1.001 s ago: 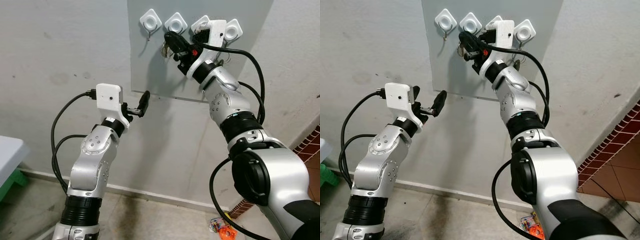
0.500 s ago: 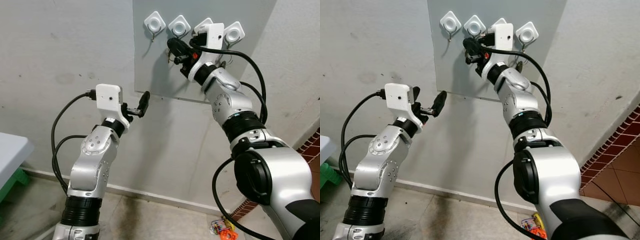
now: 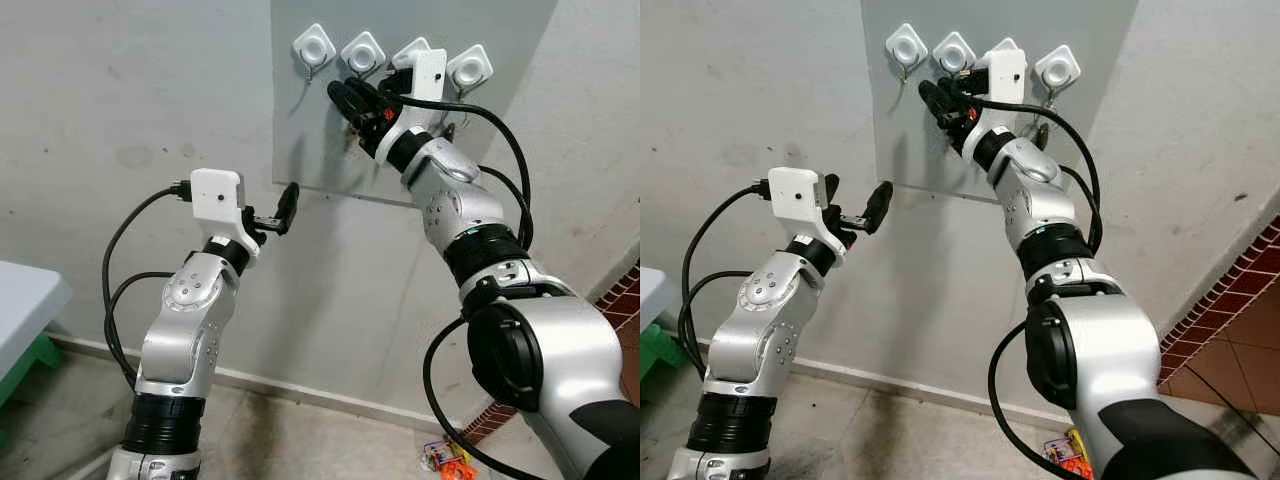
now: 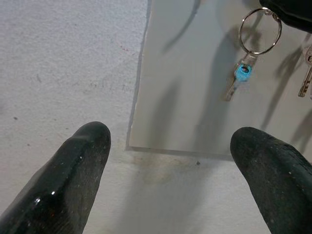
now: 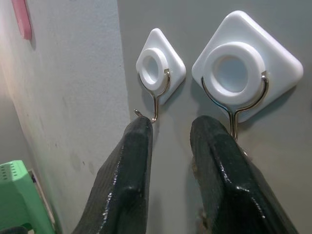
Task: Hang keys on a hook
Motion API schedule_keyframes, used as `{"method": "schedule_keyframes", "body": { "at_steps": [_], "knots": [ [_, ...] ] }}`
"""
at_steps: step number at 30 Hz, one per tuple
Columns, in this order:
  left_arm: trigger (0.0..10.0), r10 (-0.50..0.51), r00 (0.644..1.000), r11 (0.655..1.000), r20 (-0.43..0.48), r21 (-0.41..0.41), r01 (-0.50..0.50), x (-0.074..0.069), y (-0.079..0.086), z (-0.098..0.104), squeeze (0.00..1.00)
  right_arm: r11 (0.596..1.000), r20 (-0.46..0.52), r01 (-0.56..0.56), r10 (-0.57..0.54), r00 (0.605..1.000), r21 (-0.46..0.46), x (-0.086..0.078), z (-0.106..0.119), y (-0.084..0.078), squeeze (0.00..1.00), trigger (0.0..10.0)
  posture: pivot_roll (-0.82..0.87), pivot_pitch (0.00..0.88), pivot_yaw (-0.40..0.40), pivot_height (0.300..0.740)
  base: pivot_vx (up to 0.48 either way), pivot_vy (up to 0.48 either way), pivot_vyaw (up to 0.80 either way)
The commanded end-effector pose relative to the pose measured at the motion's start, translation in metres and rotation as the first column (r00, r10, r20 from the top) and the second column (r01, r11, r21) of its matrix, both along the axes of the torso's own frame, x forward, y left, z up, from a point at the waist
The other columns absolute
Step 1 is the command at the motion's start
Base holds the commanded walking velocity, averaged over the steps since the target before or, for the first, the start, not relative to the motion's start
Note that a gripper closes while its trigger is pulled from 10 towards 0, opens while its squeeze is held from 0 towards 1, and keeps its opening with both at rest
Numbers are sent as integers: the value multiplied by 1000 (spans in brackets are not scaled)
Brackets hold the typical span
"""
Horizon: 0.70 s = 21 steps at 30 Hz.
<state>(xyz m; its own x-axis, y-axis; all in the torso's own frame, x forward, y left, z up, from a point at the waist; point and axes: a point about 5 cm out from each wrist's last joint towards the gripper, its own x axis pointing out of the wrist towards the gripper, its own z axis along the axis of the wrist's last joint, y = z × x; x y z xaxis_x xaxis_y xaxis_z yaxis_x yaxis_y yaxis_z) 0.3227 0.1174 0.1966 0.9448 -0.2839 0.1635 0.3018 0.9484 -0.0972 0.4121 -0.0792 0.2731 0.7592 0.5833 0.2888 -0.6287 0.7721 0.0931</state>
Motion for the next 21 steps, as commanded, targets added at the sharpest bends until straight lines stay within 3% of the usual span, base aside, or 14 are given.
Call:
{"method": "schedule_keyframes", "body": {
  "at_steps": [1,5,6,7,14,21],
  "knots": [
    [10000,8,1000,1000,5,-2,-8,-2,2,3,0,999,-91,40,-41,995,-9,1,-24,-10,1000,10000,23,0,-45,740,0,0,0],
    [10000,9,1000,1000,4,-3,-9,-2,2,2,0,999,-48,46,-46,998,11,-1,-25,-12,1000,10000,23,0,-44,740,0,0,0],
    [10000,9,1000,1000,3,-2,-9,-2,3,2,0,998,-32,49,-48,998,30,-2,-25,-13,890,10000,22,0,-43,740,0,0,0],
    [10000,10,1000,1000,2,-1,-10,-2,3,2,0,995,17,41,-43,999,95,-5,-24,-15,0,10000,21,0,-42,740,0,0,0],
    [10000,12,1000,1000,-1,2,-12,-2,3,0,0,977,129,8,-36,991,215,-15,-23,-20,0,10000,17,0,-37,740,0,0,0],
    [10000,7,1000,1000,-5,2,-7,-1,2,0,0,982,131,-18,-7,991,187,-20,-32,-18,0,10000,9,0,-31,740,0,0,0]
  ]
}}
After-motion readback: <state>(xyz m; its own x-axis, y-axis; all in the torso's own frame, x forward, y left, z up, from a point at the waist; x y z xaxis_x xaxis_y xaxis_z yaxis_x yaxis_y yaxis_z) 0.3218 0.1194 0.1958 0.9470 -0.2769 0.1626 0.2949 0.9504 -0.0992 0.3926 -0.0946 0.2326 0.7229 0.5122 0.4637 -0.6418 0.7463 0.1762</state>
